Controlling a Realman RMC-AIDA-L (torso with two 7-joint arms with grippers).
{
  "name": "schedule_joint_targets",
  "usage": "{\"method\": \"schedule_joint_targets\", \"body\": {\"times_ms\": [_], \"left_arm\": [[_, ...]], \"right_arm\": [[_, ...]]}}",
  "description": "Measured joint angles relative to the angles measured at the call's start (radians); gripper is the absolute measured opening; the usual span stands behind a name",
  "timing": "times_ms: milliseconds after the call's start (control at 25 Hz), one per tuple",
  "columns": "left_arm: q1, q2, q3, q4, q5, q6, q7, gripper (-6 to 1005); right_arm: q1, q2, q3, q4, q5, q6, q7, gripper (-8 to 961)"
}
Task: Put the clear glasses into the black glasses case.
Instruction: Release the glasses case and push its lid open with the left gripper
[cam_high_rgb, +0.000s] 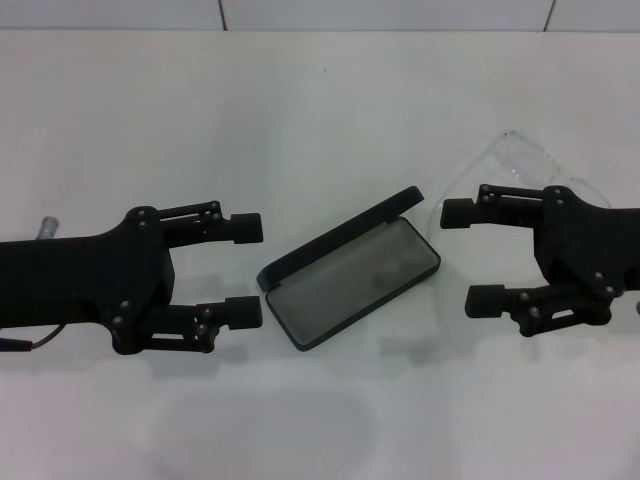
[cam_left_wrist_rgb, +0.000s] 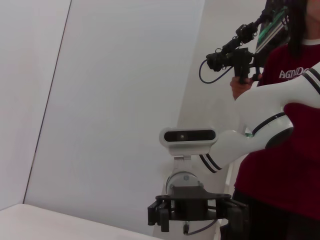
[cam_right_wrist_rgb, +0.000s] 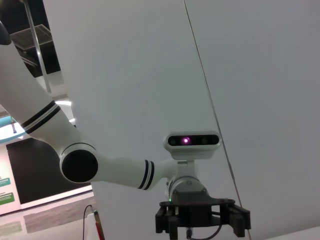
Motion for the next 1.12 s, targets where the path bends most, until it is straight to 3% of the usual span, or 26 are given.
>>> {"method": "schedule_joint_targets", "body": {"times_ms": [560, 680, 800, 960, 1080, 1120], "left_arm": [[-0.001, -0.001, -0.013, 0.004, 0.002, -0.018, -0.007, 794], [-0.001, -0.003, -0.085, 0.054, 0.007, -0.041, -0.061, 791], [-0.001, -0.009, -0.178, 0.184, 0.064, -0.070, -0.161, 787], [-0.005, -0.058, -0.264, 0.467, 0.261, -0.158, -0.358, 782], [-0.026, -0.112, -0.266, 0.647, 0.438, -0.207, -0.486, 779], [-0.038, -0.140, -0.264, 0.716, 0.516, -0.217, -0.534, 778]], "right_arm": [[-0.007, -0.004, 0.022, 0.007, 0.000, 0.007, -0.010, 876], [-0.031, -0.017, 0.073, 0.010, 0.001, 0.012, -0.022, 876], [-0.082, -0.045, 0.166, 0.010, 0.001, 0.005, -0.025, 876], [-0.166, -0.091, 0.300, 0.010, 0.002, -0.027, -0.025, 876], [-0.229, -0.122, 0.398, 0.010, 0.002, -0.060, -0.025, 876], [-0.251, -0.131, 0.433, 0.010, 0.002, -0.071, -0.025, 876]]}}
